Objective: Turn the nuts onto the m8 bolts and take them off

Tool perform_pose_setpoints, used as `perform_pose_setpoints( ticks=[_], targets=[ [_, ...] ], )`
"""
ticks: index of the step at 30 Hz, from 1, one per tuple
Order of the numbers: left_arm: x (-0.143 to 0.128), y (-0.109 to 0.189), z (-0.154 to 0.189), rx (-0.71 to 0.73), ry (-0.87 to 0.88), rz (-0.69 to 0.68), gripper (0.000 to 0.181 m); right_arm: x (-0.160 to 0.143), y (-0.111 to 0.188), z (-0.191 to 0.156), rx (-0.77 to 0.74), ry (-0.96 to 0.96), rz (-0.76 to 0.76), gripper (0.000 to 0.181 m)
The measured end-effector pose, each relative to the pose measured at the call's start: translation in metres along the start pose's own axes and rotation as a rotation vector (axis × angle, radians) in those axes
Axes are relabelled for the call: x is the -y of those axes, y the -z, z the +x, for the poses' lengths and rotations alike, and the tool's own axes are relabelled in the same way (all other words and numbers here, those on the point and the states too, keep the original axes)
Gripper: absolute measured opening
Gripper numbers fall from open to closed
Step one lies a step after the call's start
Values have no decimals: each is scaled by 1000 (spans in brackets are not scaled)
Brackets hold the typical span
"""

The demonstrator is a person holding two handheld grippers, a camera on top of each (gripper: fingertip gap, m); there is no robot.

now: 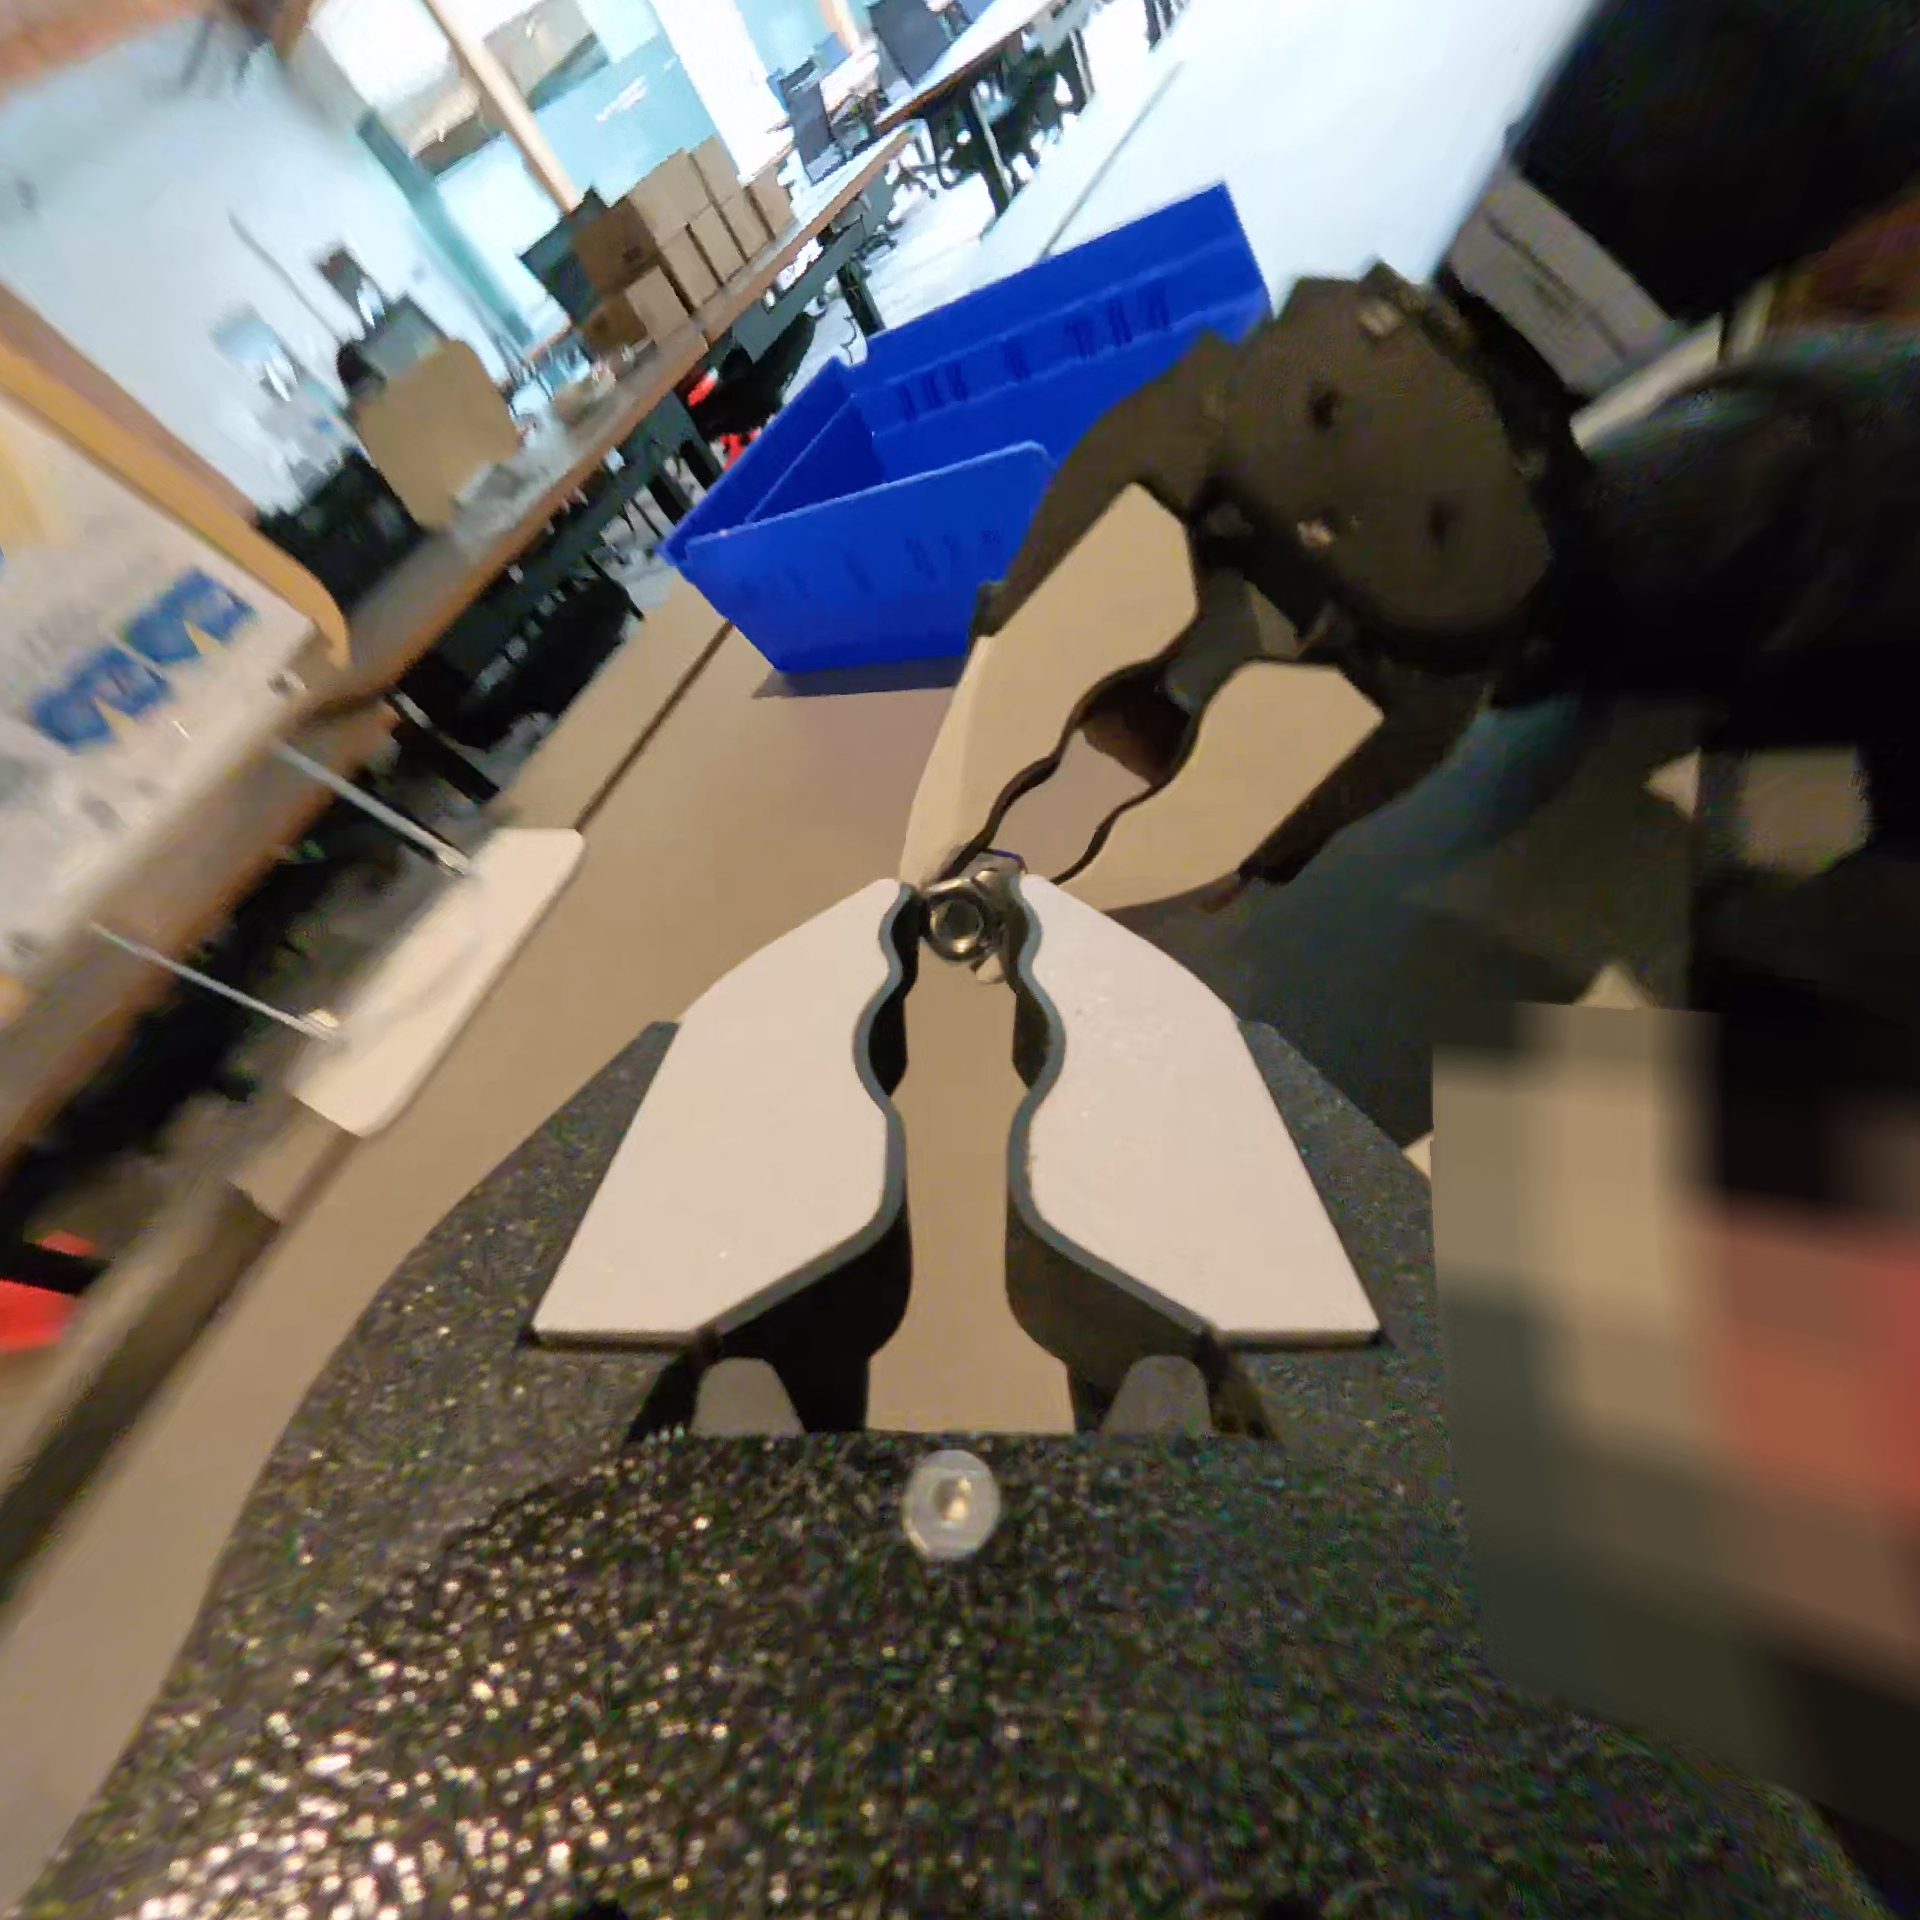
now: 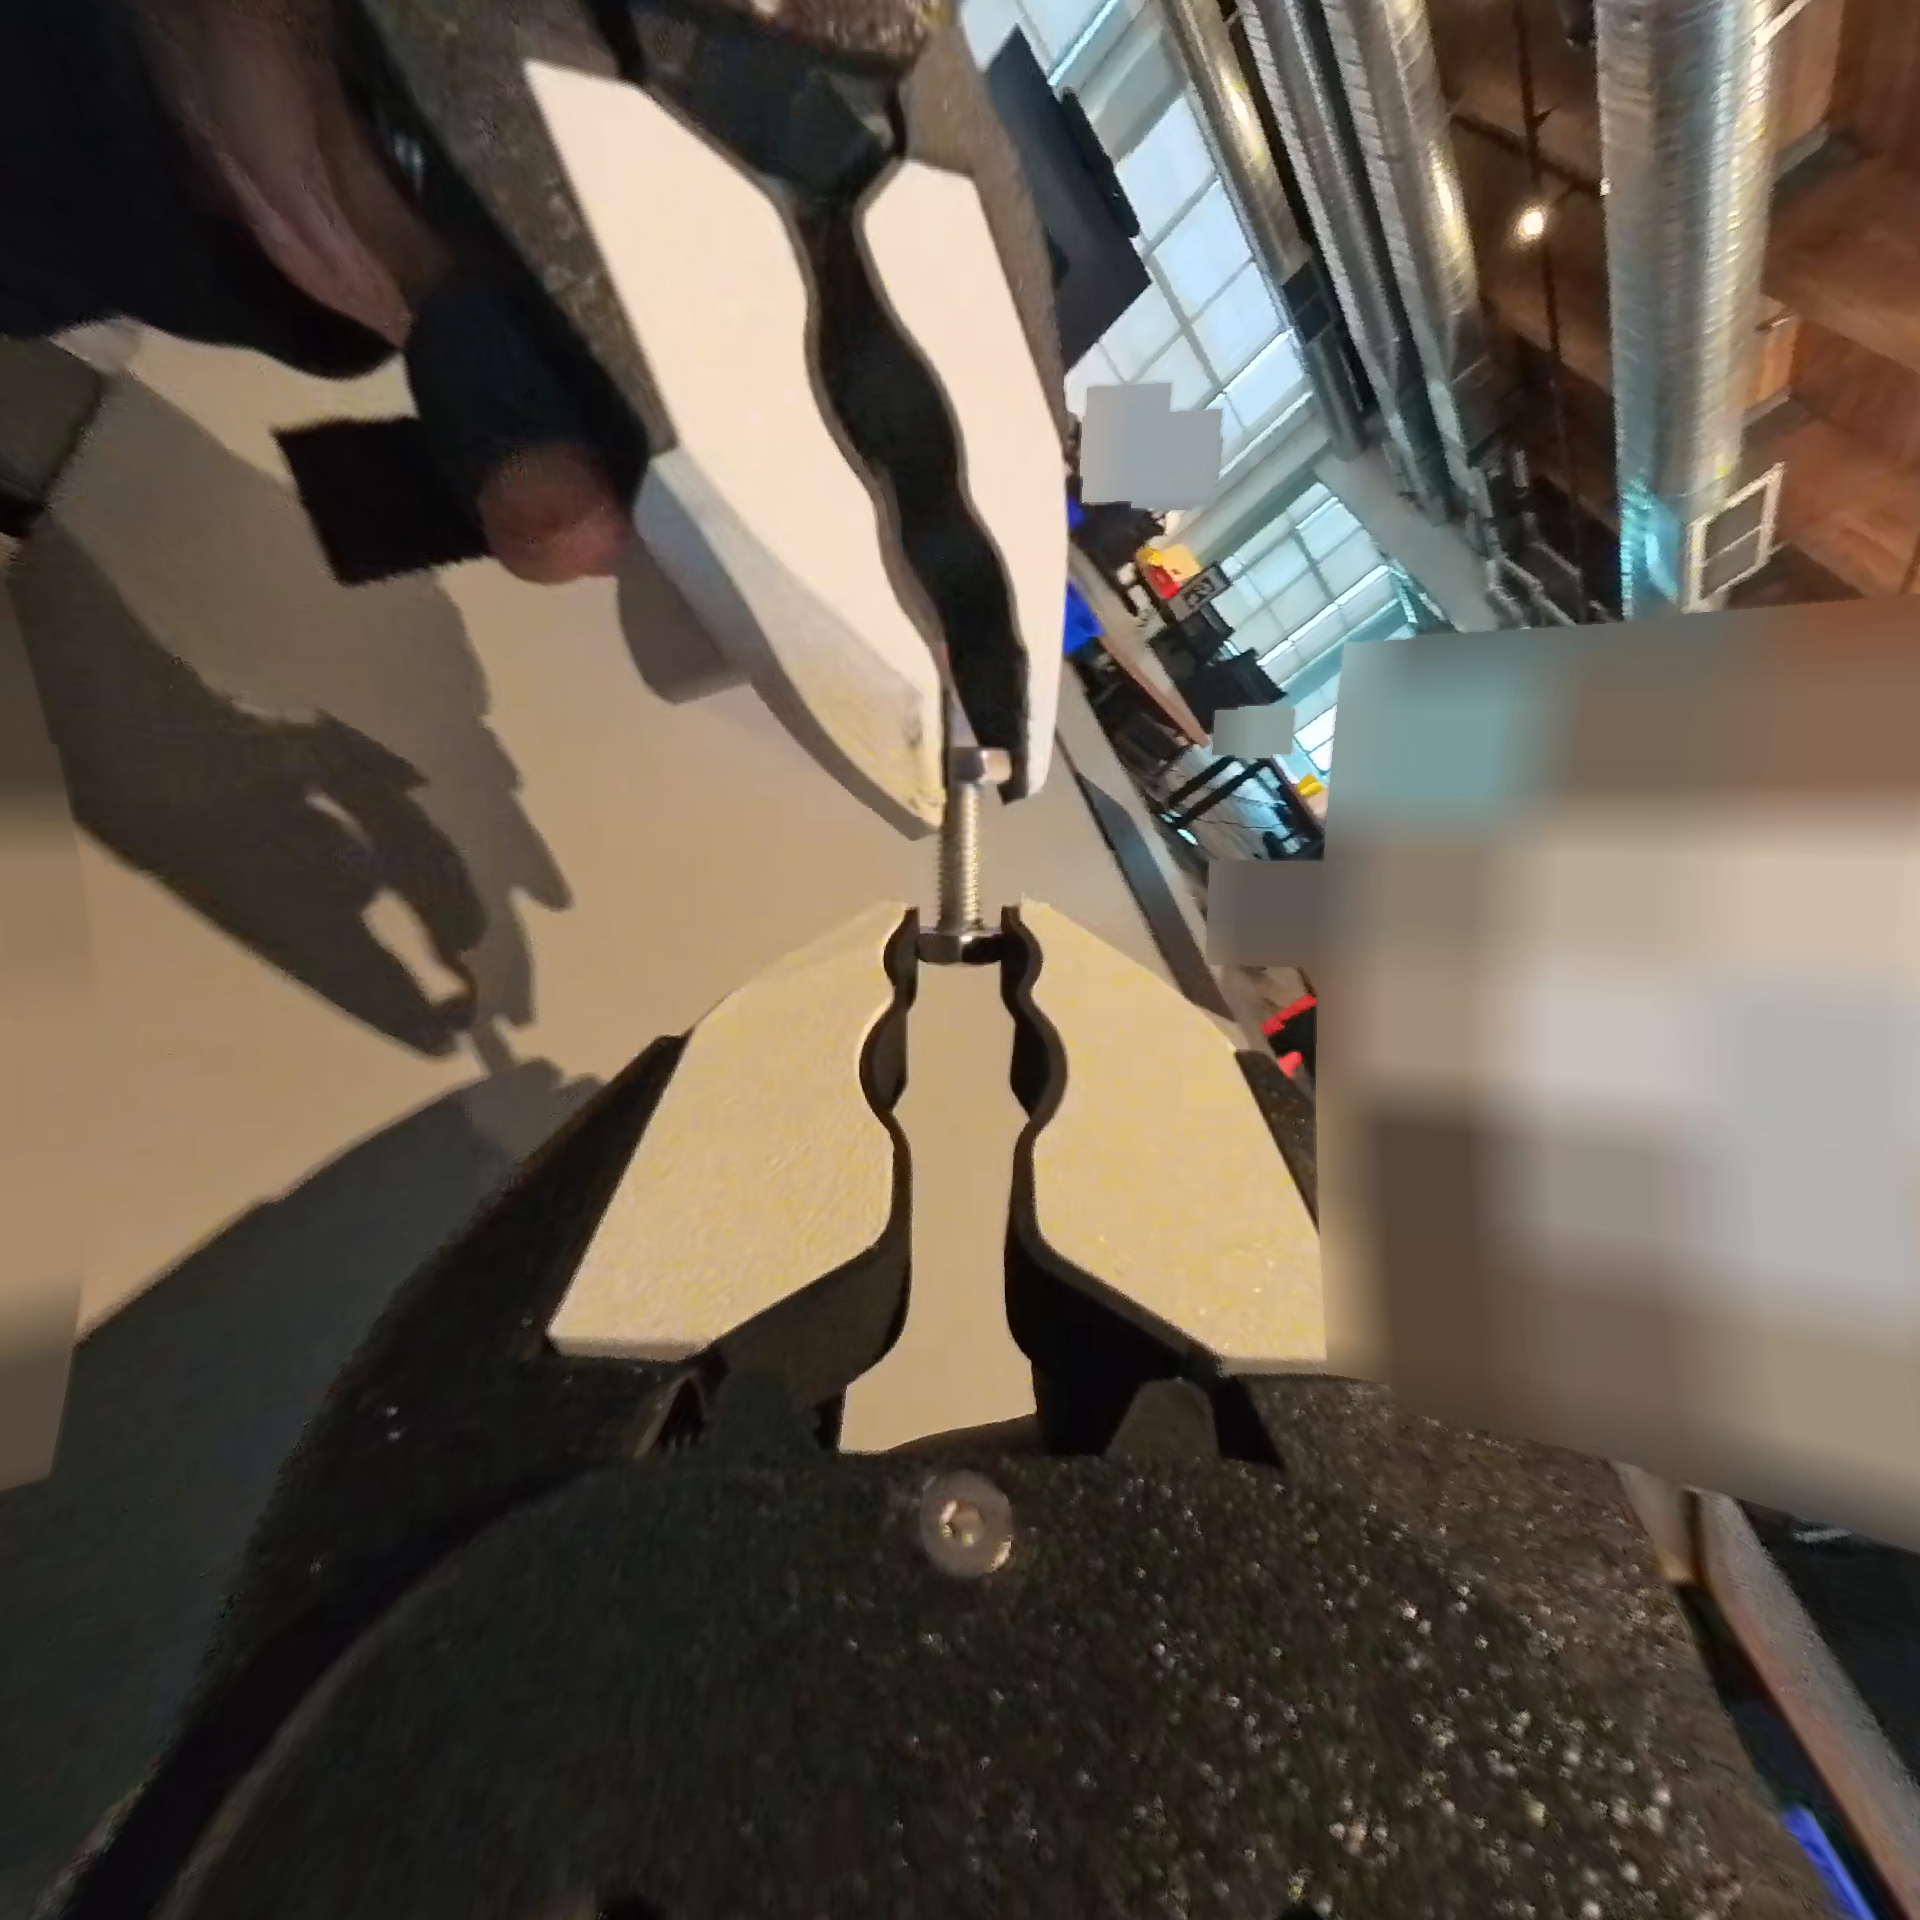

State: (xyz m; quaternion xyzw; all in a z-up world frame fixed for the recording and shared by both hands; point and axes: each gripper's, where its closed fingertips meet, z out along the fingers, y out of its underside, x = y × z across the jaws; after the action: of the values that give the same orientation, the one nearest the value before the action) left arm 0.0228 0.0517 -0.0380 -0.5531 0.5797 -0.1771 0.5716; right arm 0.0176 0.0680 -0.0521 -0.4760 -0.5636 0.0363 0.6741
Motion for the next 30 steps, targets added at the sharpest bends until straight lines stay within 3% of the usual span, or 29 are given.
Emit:
perform_pose_setpoints(
  ticks=[3, 6, 8, 10, 16, 21, 22, 25, 30],
  targets=[
    [-1, 2, 5, 2, -202, 0, 15, 2, 1, -7, 55, -35, 23, 15],
    [-1, 4, 3, 2, -170, 7, 17, 3, 0, -7, 59, -50, 33, 15],
    [3, 6, 3, -3, -116, 29, 34, 5, 1, -5, 49, -65, 43, 15],
    [10, 10, 1, -15, -24, 50, 38, 4, 2, 0, 27, -65, 43, 15],
    [12, 8, -9, -35, 363, 42, 33, 6, 6, 13, -69, -29, 45, 15],
    [12, 2, -4, -54, 429, 34, 22, 6, 6, 16, -106, 15, 34, 15],
    [11, 1, -3, -49, 404, 30, 14, 6, 6, 16, -106, 18, 32, 15],
    [9, -1, -1, -19, 256, 15, 14, 3, 5, 14, -94, 19, 21, 15],
    [3, 4, 8, 6, -251, 4, 14, 3, 3, 0, -14, 31, 24, 15]
  ],
)
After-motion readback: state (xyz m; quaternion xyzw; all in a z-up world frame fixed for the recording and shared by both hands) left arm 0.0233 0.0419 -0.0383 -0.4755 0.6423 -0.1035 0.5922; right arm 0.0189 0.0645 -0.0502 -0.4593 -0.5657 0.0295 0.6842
